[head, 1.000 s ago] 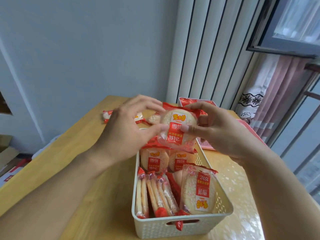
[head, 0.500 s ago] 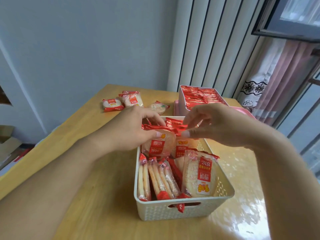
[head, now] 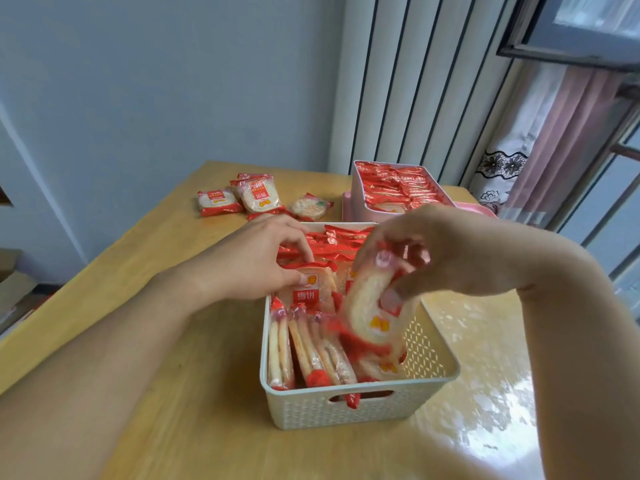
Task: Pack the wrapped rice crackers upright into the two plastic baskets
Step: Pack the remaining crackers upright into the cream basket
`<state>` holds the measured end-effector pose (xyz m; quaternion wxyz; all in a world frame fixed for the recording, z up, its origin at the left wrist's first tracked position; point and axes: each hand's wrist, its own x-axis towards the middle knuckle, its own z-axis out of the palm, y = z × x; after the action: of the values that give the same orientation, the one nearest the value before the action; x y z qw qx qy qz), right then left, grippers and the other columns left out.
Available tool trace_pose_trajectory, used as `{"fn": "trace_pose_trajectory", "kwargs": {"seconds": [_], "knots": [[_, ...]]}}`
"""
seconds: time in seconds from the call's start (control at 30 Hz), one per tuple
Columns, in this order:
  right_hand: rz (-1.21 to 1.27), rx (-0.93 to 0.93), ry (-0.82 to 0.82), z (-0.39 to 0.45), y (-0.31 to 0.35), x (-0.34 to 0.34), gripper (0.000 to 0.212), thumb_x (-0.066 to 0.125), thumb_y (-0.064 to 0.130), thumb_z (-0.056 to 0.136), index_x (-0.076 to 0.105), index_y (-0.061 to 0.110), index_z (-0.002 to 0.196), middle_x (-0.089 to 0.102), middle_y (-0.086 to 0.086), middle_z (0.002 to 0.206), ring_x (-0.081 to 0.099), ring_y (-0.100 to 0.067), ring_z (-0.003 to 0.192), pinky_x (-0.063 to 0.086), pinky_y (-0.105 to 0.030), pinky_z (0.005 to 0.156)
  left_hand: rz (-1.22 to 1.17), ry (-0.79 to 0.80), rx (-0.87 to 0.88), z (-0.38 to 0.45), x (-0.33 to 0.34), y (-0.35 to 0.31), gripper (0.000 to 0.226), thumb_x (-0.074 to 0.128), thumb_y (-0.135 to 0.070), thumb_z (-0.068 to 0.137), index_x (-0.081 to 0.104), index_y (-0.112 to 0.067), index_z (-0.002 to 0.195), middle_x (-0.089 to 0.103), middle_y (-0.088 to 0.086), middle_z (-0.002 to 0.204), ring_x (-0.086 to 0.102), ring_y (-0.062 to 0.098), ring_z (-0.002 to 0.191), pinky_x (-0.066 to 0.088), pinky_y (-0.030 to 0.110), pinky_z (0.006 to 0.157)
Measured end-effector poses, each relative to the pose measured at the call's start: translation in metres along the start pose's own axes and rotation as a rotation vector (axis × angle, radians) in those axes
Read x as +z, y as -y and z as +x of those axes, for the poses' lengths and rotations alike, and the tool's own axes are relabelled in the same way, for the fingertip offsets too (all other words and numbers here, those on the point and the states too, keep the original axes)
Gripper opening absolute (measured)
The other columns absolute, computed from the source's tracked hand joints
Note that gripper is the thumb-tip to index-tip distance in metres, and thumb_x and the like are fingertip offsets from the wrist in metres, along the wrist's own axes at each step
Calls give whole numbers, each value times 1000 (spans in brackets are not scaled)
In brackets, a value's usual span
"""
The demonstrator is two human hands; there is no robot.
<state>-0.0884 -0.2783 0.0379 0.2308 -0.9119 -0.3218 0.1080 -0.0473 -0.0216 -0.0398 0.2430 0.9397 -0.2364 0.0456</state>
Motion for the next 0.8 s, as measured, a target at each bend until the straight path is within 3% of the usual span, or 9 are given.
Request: {"fn": "trace_pose_trajectory", "kwargs": {"seconds": [0.1,0.2,0.27,0.37,0.47,0.57,0.67,0.73,0.8], "knots": [[357,-58,-301,4,-4,-2,35,82,22,66,65,19,97,72,-14,96,70,-38,90,61,-48,76,-244,-108,63,-1,-6,-8,11,77,-35,85,71,-39,93,65,-17,123,55,-1,121,41,30,110],[610,18,-419,16,-5,5,32,79,4,74,56,10,95,70,-13,88,74,-33,82,64,-42,72,-697,-150,87,-6,-15,-28,25,53,-32,103,75,-21,98,78,-6,102,70,4,100,49,15,91],[658,94,-411,20,-4,10,33,79,-1,77,53,8,95,72,-11,89,76,-28,82,64,-42,73,-882,-171,43,-7,-16,-30,46,51,-49,101,74,-10,96,78,4,95,73,17,97,52,28,98],[365,190,-416,21,-7,18,44,86,13,74,56,15,106,75,-3,96,75,-19,86,63,-44,78,-692,-176,107,-6,-7,-29,26,69,-38,93,74,-14,102,77,7,98,73,27,97,54,50,97],[113,118,-491,18,-3,24,65,90,20,72,54,29,125,68,13,107,67,-4,95,61,-30,75,-558,-189,72,-7,2,-33,17,74,-26,90,75,-23,107,78,-3,97,75,17,90,58,47,89],[67,40,-513,14,-1,27,49,87,11,75,65,33,113,69,18,101,65,1,92,54,-22,75,-564,-156,42,-9,9,-39,16,75,-25,90,75,-25,106,78,-6,98,74,14,91,58,44,88],[-52,129,-520,13,-8,26,40,85,11,77,65,40,96,66,23,91,61,6,86,48,-19,72,-430,-134,-77,-8,14,-32,44,83,-39,79,65,-38,120,68,-7,123,65,13,111,52,43,101],[-67,181,-517,16,-13,29,34,85,13,78,69,34,99,70,19,98,65,-3,92,54,-26,78,-230,-63,-190,-9,13,-23,75,86,-38,75,49,-42,139,43,-8,149,41,12,135,39,37,112],[-114,223,-532,23,-17,37,34,85,16,78,70,32,104,73,15,106,66,-8,97,58,-34,82,-230,35,-284,-8,14,-19,92,84,-20,77,34,-40,151,17,-10,163,36,14,141,48,27,100]]}}
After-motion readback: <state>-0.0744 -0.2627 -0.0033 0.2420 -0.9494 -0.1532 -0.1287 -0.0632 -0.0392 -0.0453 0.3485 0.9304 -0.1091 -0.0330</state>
